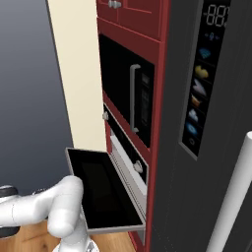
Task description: Take the baked cake out of the oven and place it on the plate for cooling. Then close the oven door.
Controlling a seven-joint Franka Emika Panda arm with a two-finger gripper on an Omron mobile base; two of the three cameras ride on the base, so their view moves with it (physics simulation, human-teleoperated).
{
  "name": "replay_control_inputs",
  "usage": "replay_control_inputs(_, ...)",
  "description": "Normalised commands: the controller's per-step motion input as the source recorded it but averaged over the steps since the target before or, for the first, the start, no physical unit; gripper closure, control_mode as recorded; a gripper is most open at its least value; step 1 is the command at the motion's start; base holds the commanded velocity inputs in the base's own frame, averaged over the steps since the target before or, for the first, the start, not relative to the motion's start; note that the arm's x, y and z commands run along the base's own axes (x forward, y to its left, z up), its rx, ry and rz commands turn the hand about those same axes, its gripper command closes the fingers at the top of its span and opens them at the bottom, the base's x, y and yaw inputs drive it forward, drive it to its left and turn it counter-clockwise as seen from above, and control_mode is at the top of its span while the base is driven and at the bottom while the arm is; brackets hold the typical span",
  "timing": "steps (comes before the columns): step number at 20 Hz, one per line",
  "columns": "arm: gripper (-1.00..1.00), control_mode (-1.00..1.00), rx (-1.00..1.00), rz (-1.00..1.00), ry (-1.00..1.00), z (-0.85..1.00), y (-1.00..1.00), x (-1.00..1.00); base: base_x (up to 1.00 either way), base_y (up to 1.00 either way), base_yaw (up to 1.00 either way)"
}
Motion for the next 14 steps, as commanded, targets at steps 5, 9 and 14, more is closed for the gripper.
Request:
replay_control_inputs(5,-1.00,-1.00,-0.69,-0.41,-0.12,-0.26,0.02,0.00,0.00,0.00,0.00)
replay_control_inputs(9,-1.00,-1.00,-0.67,-0.38,-0.19,0.00,0.00,0.03,0.00,0.00,0.00)
replay_control_inputs(14,-1.00,-1.00,-0.64,-0.37,-0.20,0.00,-0.13,0.31,0.00,0.00,0.00)
